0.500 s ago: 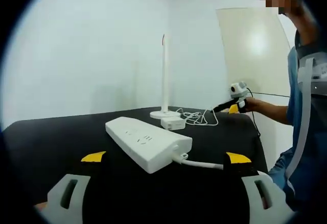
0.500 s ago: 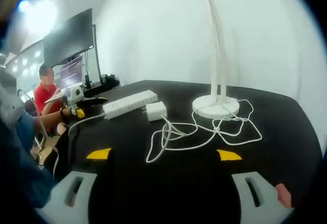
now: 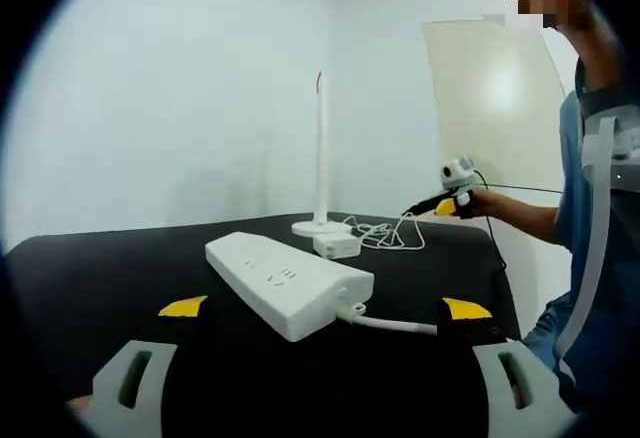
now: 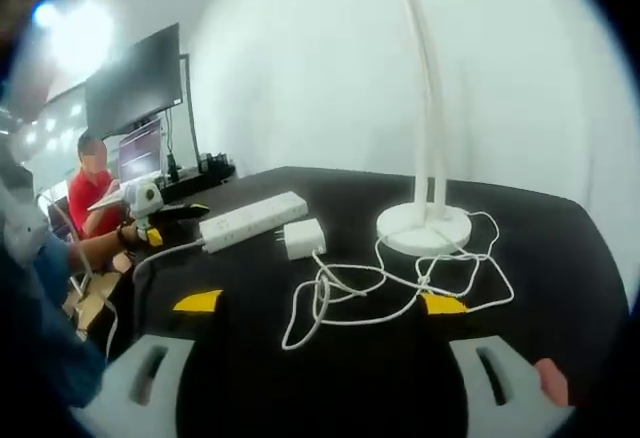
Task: Insert the desk lamp plug into the socket, turn on the power strip switch, turn on the lamp switch, then turn off the lamp switch, turn off the power strip switch, and remove the plug from the socket.
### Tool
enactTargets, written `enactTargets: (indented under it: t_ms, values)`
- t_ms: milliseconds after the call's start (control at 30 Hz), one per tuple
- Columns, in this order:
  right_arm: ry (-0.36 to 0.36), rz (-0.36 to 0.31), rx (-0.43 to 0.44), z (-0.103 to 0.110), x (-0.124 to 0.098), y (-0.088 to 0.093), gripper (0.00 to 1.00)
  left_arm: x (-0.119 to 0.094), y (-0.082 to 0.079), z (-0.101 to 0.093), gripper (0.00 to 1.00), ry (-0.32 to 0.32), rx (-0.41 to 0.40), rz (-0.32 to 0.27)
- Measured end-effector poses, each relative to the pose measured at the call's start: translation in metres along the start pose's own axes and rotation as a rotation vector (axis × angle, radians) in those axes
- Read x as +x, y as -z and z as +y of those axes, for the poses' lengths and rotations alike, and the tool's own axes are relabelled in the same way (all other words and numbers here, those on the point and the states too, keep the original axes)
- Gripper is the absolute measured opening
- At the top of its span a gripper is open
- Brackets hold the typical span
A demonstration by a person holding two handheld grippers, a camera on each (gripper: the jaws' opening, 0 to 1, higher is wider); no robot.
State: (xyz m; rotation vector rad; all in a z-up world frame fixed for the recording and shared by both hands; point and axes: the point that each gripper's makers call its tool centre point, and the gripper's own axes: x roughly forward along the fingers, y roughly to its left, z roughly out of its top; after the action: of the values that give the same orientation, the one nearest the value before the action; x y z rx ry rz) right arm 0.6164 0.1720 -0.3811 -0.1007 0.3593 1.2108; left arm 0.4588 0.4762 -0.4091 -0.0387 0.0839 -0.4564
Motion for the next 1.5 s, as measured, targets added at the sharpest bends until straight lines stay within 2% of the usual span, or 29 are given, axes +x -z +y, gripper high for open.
enactTargets:
  t_ms: [67, 200, 267, 433, 600, 867, 1033, 1300, 1500]
  values:
    - [0.003, 0.007, -0.009, -0.003, 0.003, -0.004, 0.73, 0.0, 0.0, 0.001, 0.89, -0.002, 0.001, -0.001]
    - [-0.015, 0.013, 0.033, -0.009, 0.009, -0.012, 0.6, 0.0, -0.001, 0.0, 0.89, -0.003, 0.002, -0.003]
    - [-0.031, -0.006, 0.049, -0.01, 0.011, -0.021, 0.58, 0.0, -0.001, 0.0, 0.89, -0.004, 0.006, -0.004]
    - [-0.026, 0.0, 0.033, -0.013, 0.016, -0.031, 0.53, 0.0, -0.002, 0.001, 0.89, -0.003, 0.005, -0.007]
    - [-0.074, 0.039, 0.05, -0.009, 0.023, -0.036, 0.33, 0.0, -0.001, 0.0, 0.89, 0.0, 0.007, -0.004]
    - [-0.128, 0.124, 0.024, -0.004, 0.048, -0.044, 0.32, -0.001, -0.003, 0.001, 0.89, 0.001, 0.003, -0.015]
    - [-0.163, 0.177, 0.012, 0.003, 0.065, -0.044, 0.28, -0.001, -0.003, 0.002, 0.89, 0.0, 0.006, -0.016]
    - [-0.19, 0.275, -0.03, 0.004, 0.091, -0.038, 0.25, -0.001, -0.005, 0.003, 0.89, 0.003, 0.006, -0.025]
    - [-0.227, 0.38, -0.044, 0.011, 0.107, -0.025, 0.23, -0.002, -0.005, 0.002, 0.89, 0.008, 0.009, -0.027]
